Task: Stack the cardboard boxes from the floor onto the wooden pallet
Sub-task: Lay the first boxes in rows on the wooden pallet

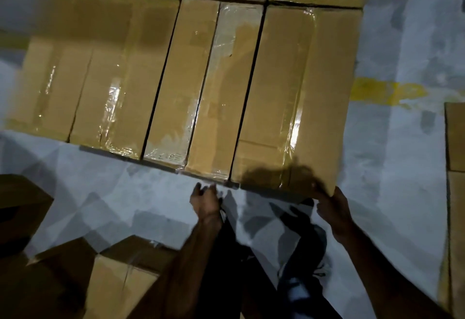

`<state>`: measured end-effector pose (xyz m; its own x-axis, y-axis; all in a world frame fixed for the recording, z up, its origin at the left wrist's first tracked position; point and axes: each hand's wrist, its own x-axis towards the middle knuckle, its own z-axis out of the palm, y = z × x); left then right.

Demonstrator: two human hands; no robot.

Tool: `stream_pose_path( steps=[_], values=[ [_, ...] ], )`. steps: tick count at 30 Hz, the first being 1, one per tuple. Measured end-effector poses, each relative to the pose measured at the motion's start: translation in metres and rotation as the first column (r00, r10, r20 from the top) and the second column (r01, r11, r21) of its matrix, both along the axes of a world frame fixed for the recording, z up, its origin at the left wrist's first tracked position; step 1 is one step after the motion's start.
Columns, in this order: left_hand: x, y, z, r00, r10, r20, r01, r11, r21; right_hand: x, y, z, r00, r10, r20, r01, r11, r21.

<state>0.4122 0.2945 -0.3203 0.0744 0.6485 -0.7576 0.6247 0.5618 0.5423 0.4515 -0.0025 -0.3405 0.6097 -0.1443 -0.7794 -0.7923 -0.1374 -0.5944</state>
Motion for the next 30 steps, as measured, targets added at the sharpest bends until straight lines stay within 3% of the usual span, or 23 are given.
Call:
stream_pose_path(
  steps=[1, 3, 8, 14, 19, 20, 22, 24, 26, 27, 30],
  values=[
    [0.004, -0.006, 0.001, 0.997, 0.032, 0.073, -0.023, 0.992, -0.124, 0.000, -0.001, -0.003, 1.000, 0.001, -0.004, -0.001, 1.000, -0.012],
    [0.014, -0.015, 0.006, 0.994, 0.030, 0.104, -0.008, 0.979, -0.202, -0.002, -0.006, -0.012, 0.999, 0.033, -0.010, -0.033, 0.998, -0.049],
    [0.030, -0.024, 0.003, 0.994, 0.105, 0.025, -0.097, 0.971, -0.217, 0.001, -0.007, -0.018, 1.000, -0.003, -0.025, 0.001, 0.997, -0.081],
    [0.033, -0.028, -0.003, 0.992, 0.105, 0.063, -0.091, 0.977, -0.194, 0.005, -0.006, -0.017, 1.000, 0.002, -0.018, -0.003, 0.995, -0.099],
    [0.029, -0.021, -0.012, 0.999, 0.036, 0.025, -0.032, 0.991, -0.128, 0.008, 0.002, -0.009, 0.999, 0.016, 0.036, -0.012, 0.995, -0.103],
    [0.030, -0.021, -0.009, 1.000, 0.003, -0.016, -0.005, 0.997, -0.079, 0.010, 0.003, -0.007, 0.998, 0.031, 0.045, -0.027, 0.994, -0.102],
    [0.031, -0.020, 0.001, 0.969, -0.134, -0.205, 0.169, 0.972, 0.162, 0.017, 0.006, 0.000, 0.996, 0.068, 0.061, -0.060, 0.991, -0.122],
    [0.034, -0.022, 0.018, 0.892, -0.295, -0.342, 0.422, 0.815, 0.397, 0.030, 0.007, 0.010, 0.989, 0.113, 0.092, -0.100, 0.986, -0.133],
    [0.043, -0.017, 0.029, 0.798, -0.466, -0.383, 0.602, 0.583, 0.545, 0.050, 0.007, 0.014, 0.984, 0.154, 0.091, -0.139, 0.978, -0.155],
    [0.051, -0.011, 0.030, 0.711, -0.568, -0.414, 0.689, 0.445, 0.572, 0.061, 0.007, 0.016, 0.985, 0.154, 0.072, -0.139, 0.974, -0.179],
    [0.086, 0.010, 0.016, 0.333, -0.801, -0.498, 0.876, 0.066, 0.478, 0.096, 0.010, 0.019, 0.987, 0.142, 0.073, -0.120, 0.961, -0.249]
  ],
)
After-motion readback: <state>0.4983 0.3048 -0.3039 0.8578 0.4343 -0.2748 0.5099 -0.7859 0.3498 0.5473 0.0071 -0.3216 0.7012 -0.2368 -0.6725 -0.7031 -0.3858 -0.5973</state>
